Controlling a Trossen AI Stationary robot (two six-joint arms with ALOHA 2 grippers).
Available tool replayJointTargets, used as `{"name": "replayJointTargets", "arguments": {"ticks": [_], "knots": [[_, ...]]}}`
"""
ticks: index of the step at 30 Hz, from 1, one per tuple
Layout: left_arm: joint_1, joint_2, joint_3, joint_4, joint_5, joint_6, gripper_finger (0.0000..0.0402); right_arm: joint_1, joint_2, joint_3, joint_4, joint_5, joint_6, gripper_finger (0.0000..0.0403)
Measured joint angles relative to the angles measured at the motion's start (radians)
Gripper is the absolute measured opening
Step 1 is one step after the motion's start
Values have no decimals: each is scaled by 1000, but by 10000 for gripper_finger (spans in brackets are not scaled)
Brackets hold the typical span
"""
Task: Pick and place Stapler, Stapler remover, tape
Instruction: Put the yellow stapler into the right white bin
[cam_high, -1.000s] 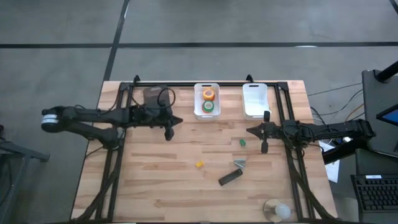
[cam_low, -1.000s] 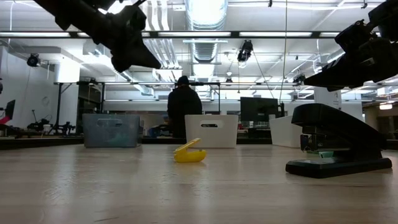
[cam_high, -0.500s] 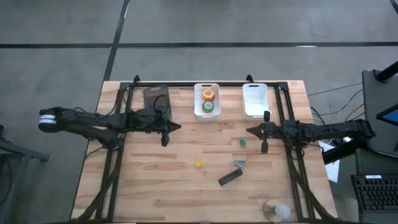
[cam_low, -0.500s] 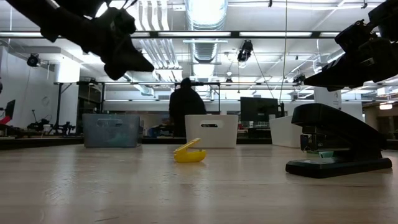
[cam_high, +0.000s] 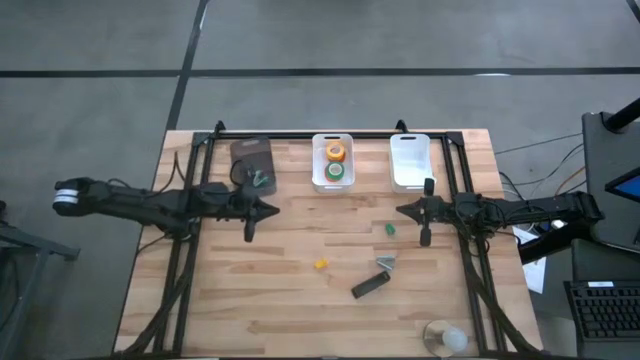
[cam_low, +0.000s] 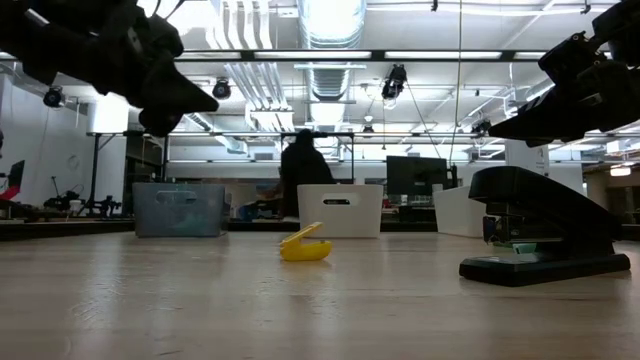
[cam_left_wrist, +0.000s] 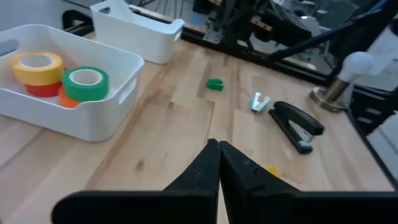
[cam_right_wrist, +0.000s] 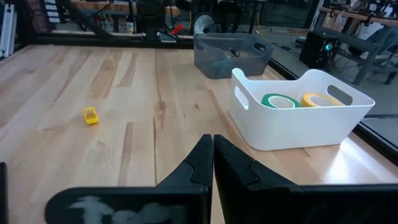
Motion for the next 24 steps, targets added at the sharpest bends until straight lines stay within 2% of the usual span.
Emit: {"name": "replayJointTargets", "arguments": {"ticks": [6,10,16,24], "knots": [[-23,-45,-41,19,15,-12,11,0,0,0,0,0,7,8],[-44,-32,-56,27,93,-42,6,0,0,0,0,0,-16,8],[-89,29,-56,69,100,-76,16,0,0,0,0,0,-18,8],[-164,181,-39,265,93,-120,47,0,0,0,0,0,44,8]]}}
